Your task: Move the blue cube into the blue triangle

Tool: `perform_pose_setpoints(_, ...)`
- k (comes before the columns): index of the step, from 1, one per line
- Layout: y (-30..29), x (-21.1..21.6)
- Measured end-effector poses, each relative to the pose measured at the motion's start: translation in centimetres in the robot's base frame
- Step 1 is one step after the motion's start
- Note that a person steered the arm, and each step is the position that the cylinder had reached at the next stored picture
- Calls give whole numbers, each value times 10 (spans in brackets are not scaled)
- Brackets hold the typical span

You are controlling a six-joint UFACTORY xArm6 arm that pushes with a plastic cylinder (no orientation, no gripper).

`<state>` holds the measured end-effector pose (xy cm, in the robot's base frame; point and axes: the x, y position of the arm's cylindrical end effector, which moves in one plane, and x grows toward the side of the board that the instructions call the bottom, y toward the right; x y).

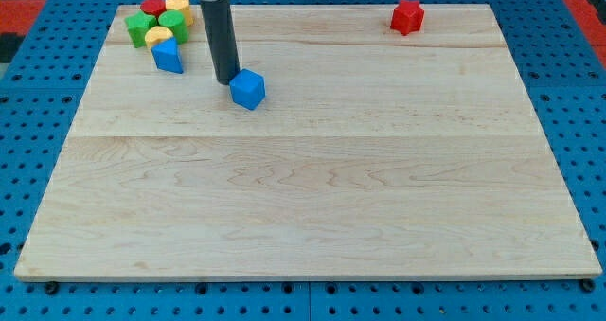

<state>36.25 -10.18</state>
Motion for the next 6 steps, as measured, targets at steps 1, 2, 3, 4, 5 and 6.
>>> perform_pose_setpoints(1,0,48)
perform_pose_setpoints(2,48,64)
perform_pose_setpoints(3,86,47)
perform_pose_setpoints(4,6,24)
perform_pose_setpoints(5,-61,0)
perform_pose_setpoints(6,-93,-16)
